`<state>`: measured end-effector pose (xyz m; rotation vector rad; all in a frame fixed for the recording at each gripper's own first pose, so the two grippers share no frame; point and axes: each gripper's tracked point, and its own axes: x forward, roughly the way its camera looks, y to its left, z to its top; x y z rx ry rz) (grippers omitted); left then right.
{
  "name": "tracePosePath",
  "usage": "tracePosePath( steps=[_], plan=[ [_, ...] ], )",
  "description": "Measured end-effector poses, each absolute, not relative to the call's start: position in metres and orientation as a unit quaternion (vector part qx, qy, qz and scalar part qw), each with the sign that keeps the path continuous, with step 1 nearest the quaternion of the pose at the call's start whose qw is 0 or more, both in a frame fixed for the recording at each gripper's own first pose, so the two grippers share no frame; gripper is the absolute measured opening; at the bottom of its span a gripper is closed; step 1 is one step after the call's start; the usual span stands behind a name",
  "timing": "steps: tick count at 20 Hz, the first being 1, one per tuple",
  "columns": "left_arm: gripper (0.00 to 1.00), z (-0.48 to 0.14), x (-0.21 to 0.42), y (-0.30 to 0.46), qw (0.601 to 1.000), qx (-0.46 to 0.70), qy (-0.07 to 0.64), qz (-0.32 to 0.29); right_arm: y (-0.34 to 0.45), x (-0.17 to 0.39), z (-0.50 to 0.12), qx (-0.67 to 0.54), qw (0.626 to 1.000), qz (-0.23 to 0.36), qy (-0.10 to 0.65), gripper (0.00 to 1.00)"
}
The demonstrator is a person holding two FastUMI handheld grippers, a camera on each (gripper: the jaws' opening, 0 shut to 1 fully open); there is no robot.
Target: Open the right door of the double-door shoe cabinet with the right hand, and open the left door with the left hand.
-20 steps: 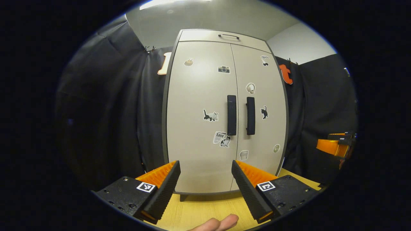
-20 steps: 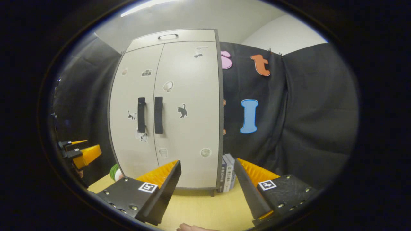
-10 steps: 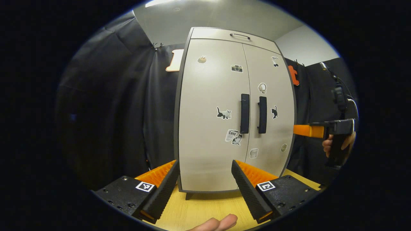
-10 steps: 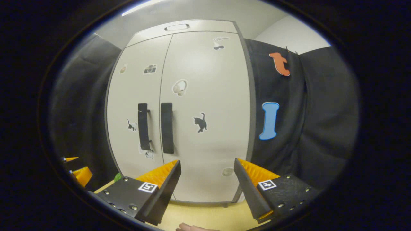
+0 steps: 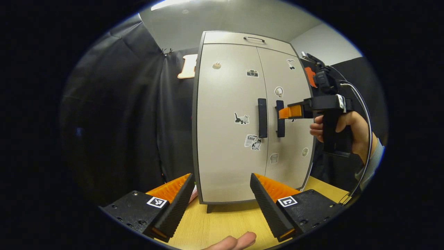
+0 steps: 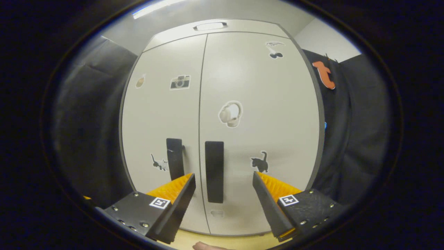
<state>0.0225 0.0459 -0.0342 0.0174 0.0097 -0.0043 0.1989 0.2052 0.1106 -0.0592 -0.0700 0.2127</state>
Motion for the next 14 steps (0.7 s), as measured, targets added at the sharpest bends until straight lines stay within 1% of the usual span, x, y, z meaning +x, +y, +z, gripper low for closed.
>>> tracePosePath(
  steps=[1,3,4,5,6,7,8,11,12,13,14],
  plan=[
    [1.0,-0.035,0.023,0.047,1.0,0.005,0.008,-0.001,0.21,0.205,0.11,-0.031,0.994,0.104,-0.033,0.98],
    [0.99,-0.038,0.022,0.055,1.0,-0.002,0.012,0.006,0.219,0.218,0.105,-0.031,0.994,0.099,-0.025,0.96],
    [1.0,-0.038,0.02,0.062,1.0,-0.005,0.013,0.009,0.214,0.227,0.101,-0.033,0.996,0.08,-0.018,0.9],
    [1.0,-0.038,0.019,0.065,1.0,-0.007,0.012,0.011,0.212,0.235,0.099,-0.032,0.997,0.069,-0.013,0.77],
    [1.0,-0.037,0.018,0.068,1.0,-0.008,0.011,0.013,0.217,0.238,0.098,-0.023,0.997,0.076,-0.01,0.58],
    [1.0,-0.036,0.017,0.07,1.0,-0.008,0.009,0.015,0.223,0.243,0.099,-0.024,0.996,0.088,-0.017,0.49],
    [1.0,-0.035,0.016,0.073,1.0,-0.006,0.007,0.017,0.221,0.243,0.101,-0.029,0.996,0.085,-0.02,0.45],
    [1.0,-0.034,0.014,0.076,1.0,-0.008,0.005,0.021,0.222,0.243,0.097,-0.032,0.996,0.08,-0.008,0.29],
    [1.0,-0.034,0.013,0.077,1.0,-0.01,0.006,0.022,0.223,0.244,0.099,-0.034,0.996,0.082,-0.008,0.29],
    [1.0,-0.033,0.012,0.076,1.0,-0.012,0.007,0.022,0.223,0.245,0.095,-0.029,0.996,0.087,0.003,0.25],
    [1.0,-0.033,0.01,0.074,1.0,-0.013,0.007,0.022,0.223,0.243,0.096,-0.022,0.996,0.089,0.005,0.14]
  ],
)
